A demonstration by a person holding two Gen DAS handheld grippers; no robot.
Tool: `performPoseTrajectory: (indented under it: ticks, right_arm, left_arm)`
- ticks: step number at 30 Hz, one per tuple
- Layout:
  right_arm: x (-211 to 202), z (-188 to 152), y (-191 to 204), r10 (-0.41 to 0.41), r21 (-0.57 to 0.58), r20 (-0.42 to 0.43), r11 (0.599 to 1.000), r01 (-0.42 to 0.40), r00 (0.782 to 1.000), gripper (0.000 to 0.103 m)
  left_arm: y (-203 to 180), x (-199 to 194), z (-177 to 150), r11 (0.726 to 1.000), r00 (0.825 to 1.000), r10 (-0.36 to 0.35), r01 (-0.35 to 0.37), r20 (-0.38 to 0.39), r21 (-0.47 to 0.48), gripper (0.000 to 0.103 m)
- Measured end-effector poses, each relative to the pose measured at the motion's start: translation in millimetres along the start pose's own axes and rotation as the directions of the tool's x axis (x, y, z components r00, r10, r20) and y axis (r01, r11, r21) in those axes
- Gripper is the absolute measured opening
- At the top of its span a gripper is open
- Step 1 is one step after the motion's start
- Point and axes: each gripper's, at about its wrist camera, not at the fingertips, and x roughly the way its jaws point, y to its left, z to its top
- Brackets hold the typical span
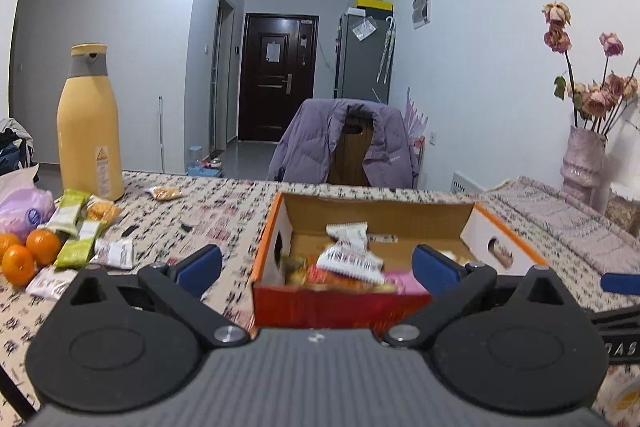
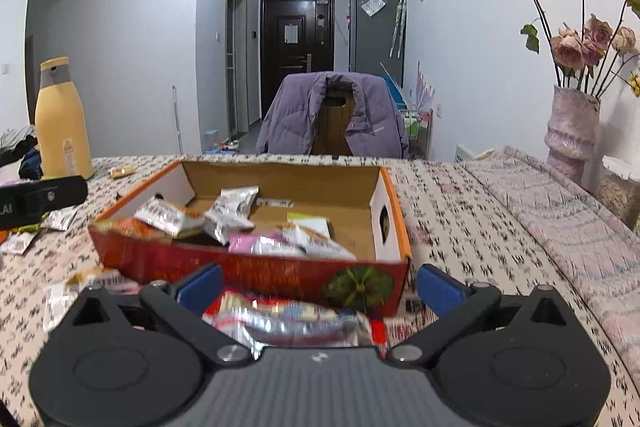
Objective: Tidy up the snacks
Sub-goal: 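Withdraw both tools from the box back over the snack pile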
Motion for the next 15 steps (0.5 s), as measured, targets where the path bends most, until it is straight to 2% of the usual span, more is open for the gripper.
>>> performPoseTrajectory:
  ticks: [15]
  right_arm:
    - [-20.0, -38.9, -5.3, -0.005, 0.012, -0.083, 1.000, 0.006, 0.997, 0.103]
  left_arm:
    - [31.9, -25.7, -50.1, 1.000, 0.997, 0.000, 0.001, -0.075, 0.006, 0.103]
